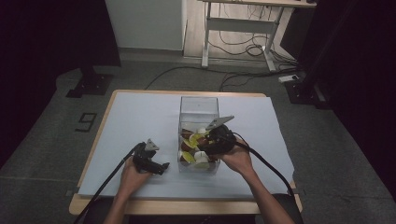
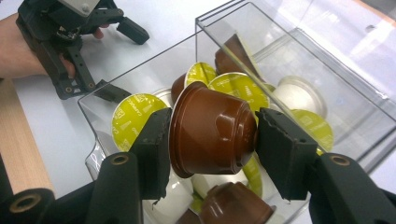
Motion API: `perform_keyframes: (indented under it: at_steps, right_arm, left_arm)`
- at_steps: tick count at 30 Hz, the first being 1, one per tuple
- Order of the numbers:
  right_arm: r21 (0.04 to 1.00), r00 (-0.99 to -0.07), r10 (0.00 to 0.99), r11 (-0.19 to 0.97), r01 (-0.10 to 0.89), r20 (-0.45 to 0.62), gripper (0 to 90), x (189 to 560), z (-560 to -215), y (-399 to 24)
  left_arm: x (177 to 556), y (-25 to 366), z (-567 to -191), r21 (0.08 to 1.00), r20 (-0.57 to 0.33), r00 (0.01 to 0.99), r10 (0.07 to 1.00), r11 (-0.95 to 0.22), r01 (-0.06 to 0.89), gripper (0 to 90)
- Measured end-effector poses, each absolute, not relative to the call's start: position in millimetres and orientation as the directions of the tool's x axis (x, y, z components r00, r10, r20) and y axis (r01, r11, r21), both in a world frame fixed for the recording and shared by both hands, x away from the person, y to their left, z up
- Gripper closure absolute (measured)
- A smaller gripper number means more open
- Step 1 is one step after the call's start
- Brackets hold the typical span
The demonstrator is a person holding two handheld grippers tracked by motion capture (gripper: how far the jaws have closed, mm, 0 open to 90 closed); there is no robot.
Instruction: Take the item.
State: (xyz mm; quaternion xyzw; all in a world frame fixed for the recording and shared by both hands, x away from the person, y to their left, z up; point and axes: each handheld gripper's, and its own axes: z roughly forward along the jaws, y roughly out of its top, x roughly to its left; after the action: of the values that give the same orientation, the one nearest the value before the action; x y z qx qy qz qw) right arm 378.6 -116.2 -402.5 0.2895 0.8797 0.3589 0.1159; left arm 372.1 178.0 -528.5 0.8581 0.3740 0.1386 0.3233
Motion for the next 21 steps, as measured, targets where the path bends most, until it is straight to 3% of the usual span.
perform_keyframes:
  at_steps: [21]
  right_arm:
    - [0.716,-0.773,0.634,0.546,0.435,-0.014,46.9,380.2,-388.8,-143.4]
  left_arm:
    - [372.1,178.0,-528.5,0.658,-0.005,0.681,0.732,-0.511,0.553,0.0]
